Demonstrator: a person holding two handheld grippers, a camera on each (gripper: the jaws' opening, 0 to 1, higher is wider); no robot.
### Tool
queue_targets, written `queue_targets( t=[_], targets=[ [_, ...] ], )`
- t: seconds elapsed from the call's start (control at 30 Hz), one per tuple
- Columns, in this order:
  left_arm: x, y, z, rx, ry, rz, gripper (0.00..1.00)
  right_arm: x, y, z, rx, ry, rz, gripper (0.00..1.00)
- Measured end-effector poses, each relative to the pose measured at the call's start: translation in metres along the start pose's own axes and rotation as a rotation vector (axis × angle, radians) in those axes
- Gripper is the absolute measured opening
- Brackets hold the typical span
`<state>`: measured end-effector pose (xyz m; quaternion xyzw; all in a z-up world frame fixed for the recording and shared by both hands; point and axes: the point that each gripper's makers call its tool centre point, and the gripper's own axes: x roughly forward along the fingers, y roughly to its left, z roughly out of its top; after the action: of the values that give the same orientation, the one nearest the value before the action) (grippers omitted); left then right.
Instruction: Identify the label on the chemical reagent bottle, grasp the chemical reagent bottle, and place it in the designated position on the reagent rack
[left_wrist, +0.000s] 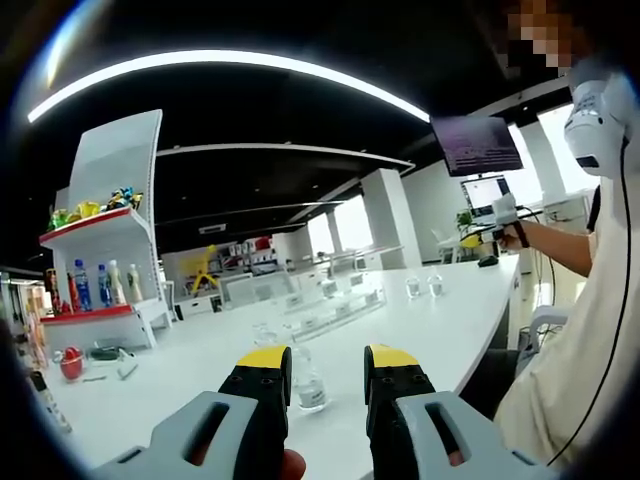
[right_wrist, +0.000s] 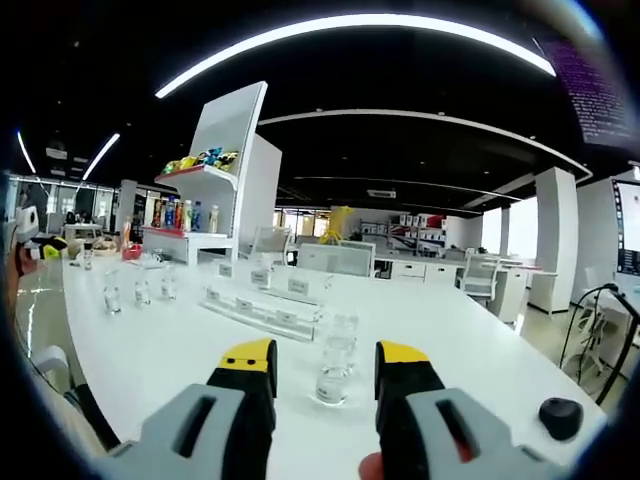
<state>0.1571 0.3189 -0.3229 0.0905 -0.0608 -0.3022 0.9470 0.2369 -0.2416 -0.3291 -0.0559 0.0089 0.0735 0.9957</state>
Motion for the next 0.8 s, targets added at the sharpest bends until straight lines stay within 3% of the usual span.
queue_targets(
  t=[0.8],
  targets=[
    [0.003,0.001,0.000,0.002,0.006,-0.001,0.29,0.044,-0.002,-0.018,0.011,0.038,0.008,0.39]
  ],
)
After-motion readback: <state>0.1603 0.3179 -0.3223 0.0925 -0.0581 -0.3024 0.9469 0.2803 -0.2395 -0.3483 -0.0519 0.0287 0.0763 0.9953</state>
